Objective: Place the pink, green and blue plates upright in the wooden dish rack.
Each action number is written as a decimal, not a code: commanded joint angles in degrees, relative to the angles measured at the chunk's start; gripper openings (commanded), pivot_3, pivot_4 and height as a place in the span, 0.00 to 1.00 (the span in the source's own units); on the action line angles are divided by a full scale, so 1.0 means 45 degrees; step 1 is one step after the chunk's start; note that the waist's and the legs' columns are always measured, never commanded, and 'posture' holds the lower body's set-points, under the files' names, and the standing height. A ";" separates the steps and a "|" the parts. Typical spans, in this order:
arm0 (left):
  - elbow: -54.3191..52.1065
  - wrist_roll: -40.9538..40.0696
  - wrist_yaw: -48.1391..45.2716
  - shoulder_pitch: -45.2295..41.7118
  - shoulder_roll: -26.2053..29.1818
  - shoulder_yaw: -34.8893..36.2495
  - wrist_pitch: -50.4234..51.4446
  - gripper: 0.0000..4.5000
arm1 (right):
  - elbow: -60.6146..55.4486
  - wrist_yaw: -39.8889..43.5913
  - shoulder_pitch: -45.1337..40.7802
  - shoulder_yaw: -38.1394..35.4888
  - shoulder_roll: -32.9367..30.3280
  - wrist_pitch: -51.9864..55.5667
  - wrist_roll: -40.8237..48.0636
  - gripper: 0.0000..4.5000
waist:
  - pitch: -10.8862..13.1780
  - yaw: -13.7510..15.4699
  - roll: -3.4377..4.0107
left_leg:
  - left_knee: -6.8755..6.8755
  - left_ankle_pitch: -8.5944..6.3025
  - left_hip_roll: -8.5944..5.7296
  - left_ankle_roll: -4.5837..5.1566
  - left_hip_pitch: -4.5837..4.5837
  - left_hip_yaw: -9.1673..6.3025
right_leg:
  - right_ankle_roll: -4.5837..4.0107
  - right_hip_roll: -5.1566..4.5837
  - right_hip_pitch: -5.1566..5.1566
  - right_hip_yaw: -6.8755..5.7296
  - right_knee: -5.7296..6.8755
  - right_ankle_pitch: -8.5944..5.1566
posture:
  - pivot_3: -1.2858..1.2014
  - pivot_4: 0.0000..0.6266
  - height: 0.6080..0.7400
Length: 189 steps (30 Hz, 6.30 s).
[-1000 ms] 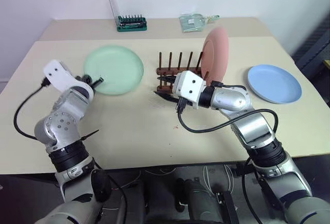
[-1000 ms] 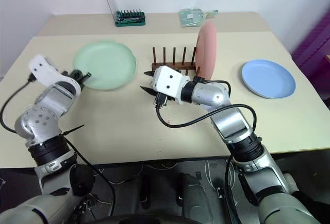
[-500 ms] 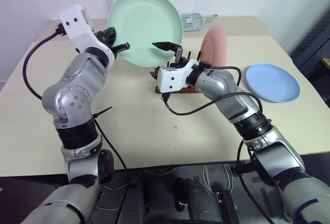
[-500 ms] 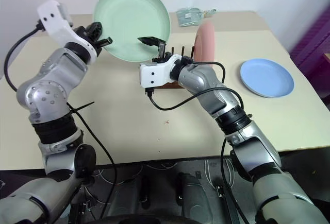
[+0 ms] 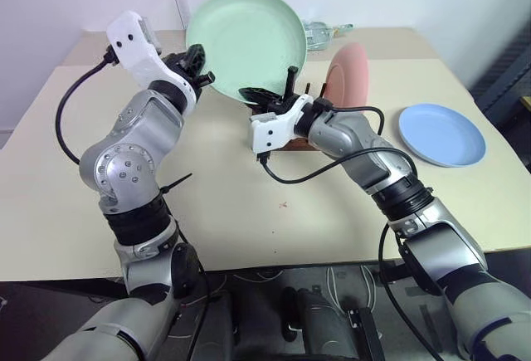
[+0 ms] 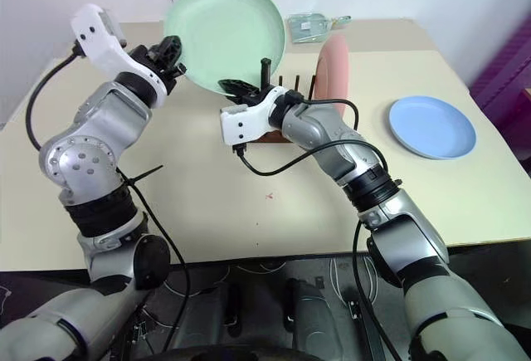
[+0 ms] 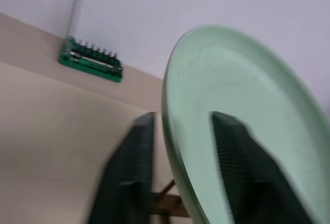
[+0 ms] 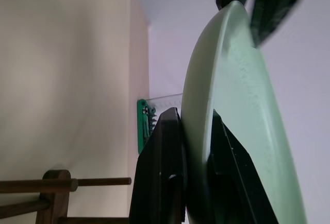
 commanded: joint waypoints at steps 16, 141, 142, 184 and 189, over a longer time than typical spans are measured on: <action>0.1707 0.2659 -0.2633 0.2053 0.5233 -0.0821 -0.3316 0.92 | -0.5964 0.1521 0.0895 -0.5219 0.2554 0.6867 0.9020 0.00 | -0.0001 0.0025 0.0002 | -0.0007 0.0007 0.0013 -0.0013 0.0007 0.0009 | 0.0000 0.0010 -0.0005 -0.0006 0.0036 0.0001 | 0.52 0.24 0.92; -0.0498 0.4198 -1.2379 0.8883 0.5617 -0.4531 -0.7001 0.93 | -0.2548 -0.6598 -0.1818 -0.8876 0.4981 1.5582 2.1400 0.02 | 0.0028 -0.0022 0.0175 | -0.0004 0.0003 0.0025 0.0000 -0.0003 -0.0010 | -0.0012 -0.0013 -0.0059 0.0038 0.0093 -0.0011 | 0.52 0.24 0.92; -0.0564 0.4192 -1.2334 0.8914 0.5549 -0.4564 -0.6974 0.93 | -0.2352 -0.6596 -0.1828 -0.8933 0.4978 1.5477 2.1307 0.02 | 0.0028 -0.0031 0.0175 | -0.0004 0.0003 0.0025 0.0000 -0.0003 -0.0010 | -0.0012 -0.0013 -0.0060 0.0038 0.0093 -0.0010 | 0.52 0.24 0.92; -0.0985 0.4096 -1.2163 0.9110 0.5341 -0.5084 -0.6666 0.93 | -0.0247 -0.6297 -0.2606 -1.0071 0.4706 1.5292 2.0782 0.99 | 0.0031 -0.0060 0.0180 | -0.0026 0.0000 0.0031 0.0003 -0.0013 -0.0018 | -0.0015 0.0001 -0.0065 0.0036 0.0045 -0.0025 | 0.52 0.24 0.92; -0.0916 0.4117 -1.2194 0.9021 0.5315 -0.5176 -0.6699 0.93 | -0.1234 -0.5289 -0.2822 -0.9237 0.4014 1.5067 1.9765 0.99 | 0.0033 -0.0055 0.0183 | -0.0031 -0.0001 0.0032 0.0003 -0.0017 -0.0018 | -0.0005 -0.0001 -0.0067 0.0036 0.0036 -0.0058 | 0.52 0.24 0.92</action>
